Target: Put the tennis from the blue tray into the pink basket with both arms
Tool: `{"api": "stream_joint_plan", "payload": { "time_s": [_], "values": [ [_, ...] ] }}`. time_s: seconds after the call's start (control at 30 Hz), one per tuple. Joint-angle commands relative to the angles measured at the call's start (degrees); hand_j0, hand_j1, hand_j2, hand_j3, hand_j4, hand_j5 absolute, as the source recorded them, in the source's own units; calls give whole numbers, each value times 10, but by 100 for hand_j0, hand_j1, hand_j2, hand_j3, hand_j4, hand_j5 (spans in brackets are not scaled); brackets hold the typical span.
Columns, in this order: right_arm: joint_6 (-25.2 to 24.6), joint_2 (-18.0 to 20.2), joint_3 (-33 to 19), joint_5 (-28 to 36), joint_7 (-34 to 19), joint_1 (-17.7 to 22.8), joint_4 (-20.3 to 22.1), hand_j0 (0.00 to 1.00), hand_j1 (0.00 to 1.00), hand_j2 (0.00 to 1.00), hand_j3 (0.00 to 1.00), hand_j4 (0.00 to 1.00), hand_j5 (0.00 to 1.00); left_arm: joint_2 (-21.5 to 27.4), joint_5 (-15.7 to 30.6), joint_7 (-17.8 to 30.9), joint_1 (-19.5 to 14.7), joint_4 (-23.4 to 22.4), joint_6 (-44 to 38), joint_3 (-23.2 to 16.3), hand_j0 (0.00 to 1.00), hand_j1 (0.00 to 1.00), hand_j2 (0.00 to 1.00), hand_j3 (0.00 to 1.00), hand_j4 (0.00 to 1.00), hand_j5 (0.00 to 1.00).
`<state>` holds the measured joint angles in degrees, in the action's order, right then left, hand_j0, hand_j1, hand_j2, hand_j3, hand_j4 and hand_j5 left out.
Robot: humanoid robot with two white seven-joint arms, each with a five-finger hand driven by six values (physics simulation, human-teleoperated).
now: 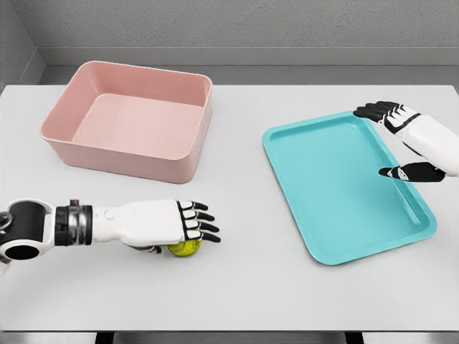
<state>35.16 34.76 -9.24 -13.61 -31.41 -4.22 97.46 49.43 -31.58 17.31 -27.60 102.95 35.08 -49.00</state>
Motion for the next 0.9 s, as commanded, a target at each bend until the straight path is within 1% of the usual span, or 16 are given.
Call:
{"api": "stream_joint_plan", "payload": {
  "time_s": [0.0, 0.07, 0.13, 0.27, 0.43, 0.5, 0.8, 0.87],
  "values": [
    [-2, 0, 0, 4, 0, 0, 0, 100, 100, 100, 100, 100, 100, 1, 4, 0, 0, 1, -1, -2, 100, 100, 100, 100, 100, 100],
    [-2, 0, 0, 4, 0, 0, 0, 100, 100, 100, 100, 100, 100, 1, 4, 0, 1, 1, -1, -2, 88, 88, 88, 88, 88, 88],
    [-2, 0, 0, 5, 0, 0, 0, 100, 100, 100, 100, 100, 100, 1, 4, 3, 1, 1, -1, -2, 78, 78, 78, 78, 78, 78],
    [-2, 0, -1, 5, 0, 0, 0, 100, 100, 100, 100, 100, 100, 3, 6, 13, 3, 0, -1, -2, 61, 61, 61, 61, 61, 61],
    [-2, 0, -1, 4, 0, 0, 0, 100, 100, 100, 100, 100, 100, 6, 6, 20, 3, -1, -1, -2, 47, 47, 47, 47, 47, 47],
    [-2, 0, 0, 4, 0, 0, 0, 100, 100, 100, 100, 100, 100, 7, 7, 20, 2, -1, -1, -2, 44, 44, 44, 44, 44, 44],
    [-2, 0, -1, 5, 0, 1, 1, 100, 100, 100, 100, 100, 100, 9, 11, 20, 0, 1, -1, -2, 44, 44, 44, 44, 44, 44],
    [-2, 0, -1, 5, 0, 1, 1, 100, 100, 100, 100, 100, 100, 12, 12, 20, -6, 1, -1, -2, 44, 44, 44, 44, 44, 44]
  ]
}}
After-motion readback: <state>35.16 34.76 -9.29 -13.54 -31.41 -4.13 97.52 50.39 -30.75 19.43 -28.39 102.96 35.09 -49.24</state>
